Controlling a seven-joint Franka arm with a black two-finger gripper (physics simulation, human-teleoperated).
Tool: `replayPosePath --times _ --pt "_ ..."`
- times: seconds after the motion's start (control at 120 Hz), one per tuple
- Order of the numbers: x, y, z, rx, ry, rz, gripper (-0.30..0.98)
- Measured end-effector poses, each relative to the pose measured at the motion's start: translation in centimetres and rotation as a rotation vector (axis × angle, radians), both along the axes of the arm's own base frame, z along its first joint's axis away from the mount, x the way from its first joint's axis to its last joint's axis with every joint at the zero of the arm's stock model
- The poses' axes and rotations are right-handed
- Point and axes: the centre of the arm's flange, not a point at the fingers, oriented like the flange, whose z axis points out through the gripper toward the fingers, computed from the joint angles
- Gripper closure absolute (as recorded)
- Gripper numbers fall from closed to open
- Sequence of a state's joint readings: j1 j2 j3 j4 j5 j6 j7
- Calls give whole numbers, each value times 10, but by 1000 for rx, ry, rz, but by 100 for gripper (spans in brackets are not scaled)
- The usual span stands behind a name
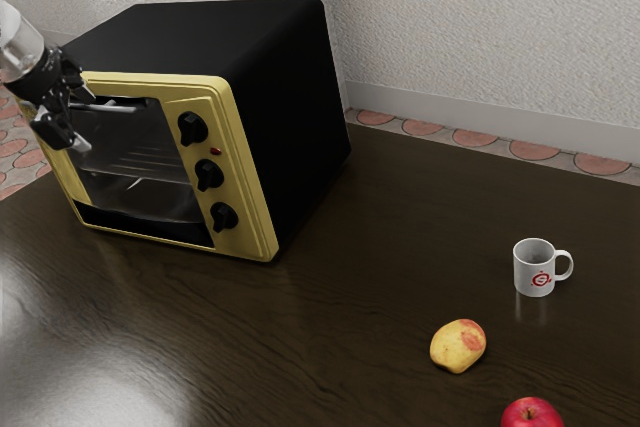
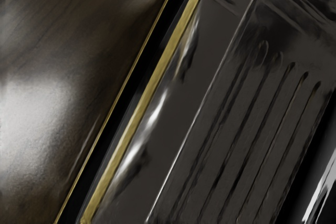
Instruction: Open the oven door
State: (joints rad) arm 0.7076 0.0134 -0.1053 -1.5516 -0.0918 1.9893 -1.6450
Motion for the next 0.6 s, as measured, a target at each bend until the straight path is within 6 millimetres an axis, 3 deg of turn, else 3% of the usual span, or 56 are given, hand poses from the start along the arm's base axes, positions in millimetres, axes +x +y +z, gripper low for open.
replayPosePath --times 0.142,0.275,0.6 --pt "1 0 -15 -11 10 -3 0" --pt "-1 -1 -17 -11 3 -2 0" --pt "-19 -11 -33 -39 20 0 0"
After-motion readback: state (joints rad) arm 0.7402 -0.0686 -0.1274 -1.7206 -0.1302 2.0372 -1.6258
